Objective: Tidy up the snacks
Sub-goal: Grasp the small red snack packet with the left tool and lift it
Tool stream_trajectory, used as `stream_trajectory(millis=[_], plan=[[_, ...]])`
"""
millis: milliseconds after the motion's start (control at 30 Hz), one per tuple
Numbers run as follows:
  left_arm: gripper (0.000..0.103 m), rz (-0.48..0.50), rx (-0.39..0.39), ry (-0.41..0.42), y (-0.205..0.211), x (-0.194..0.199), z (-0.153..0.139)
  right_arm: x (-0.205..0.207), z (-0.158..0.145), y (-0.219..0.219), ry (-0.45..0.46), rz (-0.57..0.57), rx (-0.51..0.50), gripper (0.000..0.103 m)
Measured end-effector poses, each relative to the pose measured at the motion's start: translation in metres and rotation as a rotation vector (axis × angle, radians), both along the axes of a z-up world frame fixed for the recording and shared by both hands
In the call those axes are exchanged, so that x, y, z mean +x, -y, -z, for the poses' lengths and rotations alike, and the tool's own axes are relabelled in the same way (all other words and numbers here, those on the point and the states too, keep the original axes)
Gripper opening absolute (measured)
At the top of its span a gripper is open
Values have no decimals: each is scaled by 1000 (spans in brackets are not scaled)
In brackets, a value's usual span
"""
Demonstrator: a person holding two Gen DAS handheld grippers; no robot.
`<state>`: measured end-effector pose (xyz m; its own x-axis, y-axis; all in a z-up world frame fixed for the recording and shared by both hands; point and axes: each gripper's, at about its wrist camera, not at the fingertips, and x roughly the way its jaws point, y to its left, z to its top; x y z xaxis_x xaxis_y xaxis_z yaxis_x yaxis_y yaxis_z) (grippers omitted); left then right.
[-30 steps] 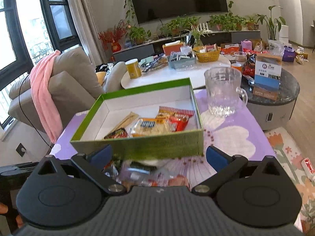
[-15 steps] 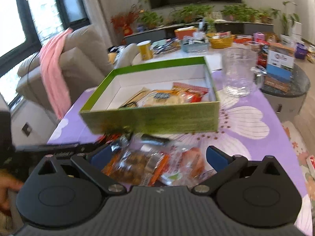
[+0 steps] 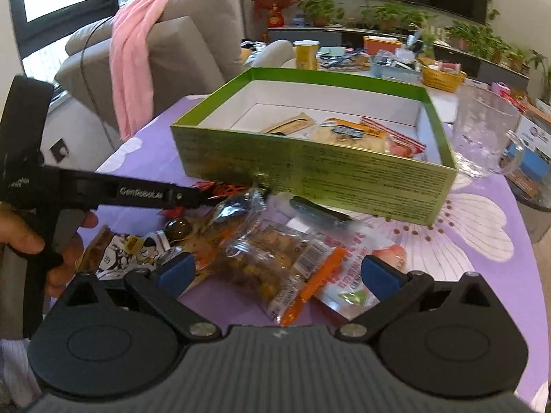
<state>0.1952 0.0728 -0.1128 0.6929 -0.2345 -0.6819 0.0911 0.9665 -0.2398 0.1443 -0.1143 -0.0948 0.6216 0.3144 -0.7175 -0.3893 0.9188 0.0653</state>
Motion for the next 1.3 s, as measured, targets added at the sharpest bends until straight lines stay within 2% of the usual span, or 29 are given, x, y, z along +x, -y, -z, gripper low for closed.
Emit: stream_trajectory(millis=[33, 133, 467, 667, 867, 1000, 1300], plan=[[27, 6, -12, 0, -1, 0, 1, 0, 1, -1, 2, -18, -9, 61], [25, 15, -26, 16, -3, -2, 2, 3, 4, -7, 23, -77, -57, 61], [24, -16, -50, 70, -16, -17, -10, 18, 10, -16, 44, -149, -109, 62], [24, -41, -60, 89, -26, -25, -19, 23, 22, -23, 7, -196, -143, 62], [24, -47, -70, 92, -25, -31, -23, 8, 16, -24, 31, -225, -179, 61], [24, -48, -77, 99, -25, -38, -27, -8, 10, -23, 21, -247, -164, 61], [24, -50, -91, 133, -27, -58, -40, -40, 6, -19, -27, -190, -173, 60]])
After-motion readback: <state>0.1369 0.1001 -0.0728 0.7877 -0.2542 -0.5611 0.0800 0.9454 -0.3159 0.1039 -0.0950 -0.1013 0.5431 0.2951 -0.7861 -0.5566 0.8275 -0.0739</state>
